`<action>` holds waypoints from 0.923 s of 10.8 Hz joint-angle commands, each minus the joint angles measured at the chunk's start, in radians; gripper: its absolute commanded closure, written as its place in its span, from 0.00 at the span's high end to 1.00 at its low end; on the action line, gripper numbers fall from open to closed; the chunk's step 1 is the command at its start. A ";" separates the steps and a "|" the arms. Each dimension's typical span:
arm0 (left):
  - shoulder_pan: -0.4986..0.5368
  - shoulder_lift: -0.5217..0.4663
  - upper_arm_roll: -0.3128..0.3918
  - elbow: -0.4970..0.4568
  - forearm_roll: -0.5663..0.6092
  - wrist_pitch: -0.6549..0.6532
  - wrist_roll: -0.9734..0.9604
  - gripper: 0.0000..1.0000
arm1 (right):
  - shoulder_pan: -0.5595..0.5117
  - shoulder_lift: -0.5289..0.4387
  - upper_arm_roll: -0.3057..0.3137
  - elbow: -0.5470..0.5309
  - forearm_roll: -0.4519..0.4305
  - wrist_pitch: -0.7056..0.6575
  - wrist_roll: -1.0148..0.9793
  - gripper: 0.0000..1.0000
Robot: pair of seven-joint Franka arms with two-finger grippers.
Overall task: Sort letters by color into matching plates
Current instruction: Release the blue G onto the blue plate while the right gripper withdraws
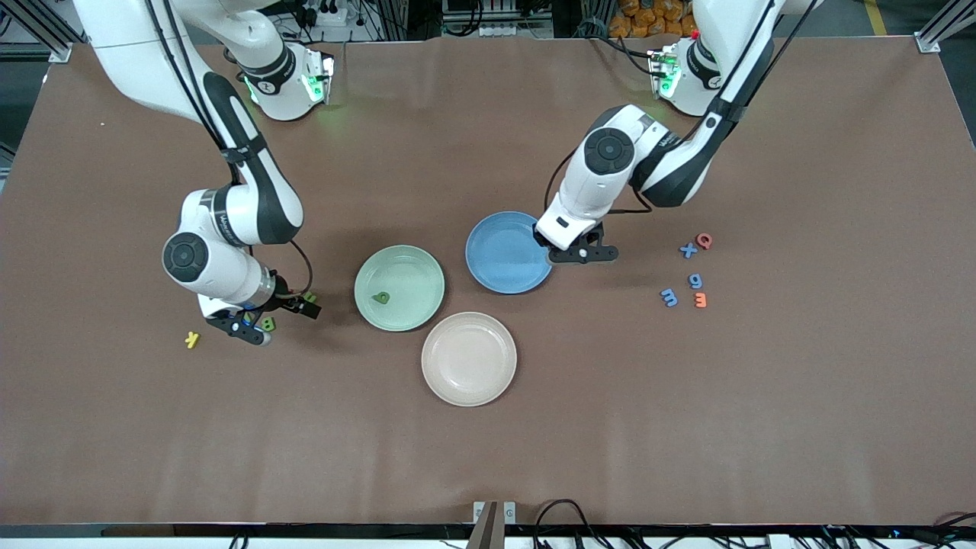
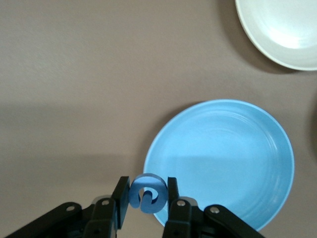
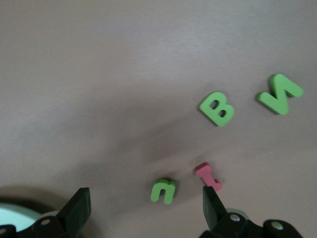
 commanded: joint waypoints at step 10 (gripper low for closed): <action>-0.110 0.104 0.014 0.139 0.105 -0.103 -0.228 1.00 | 0.002 0.029 -0.003 -0.083 0.015 0.174 0.494 1.00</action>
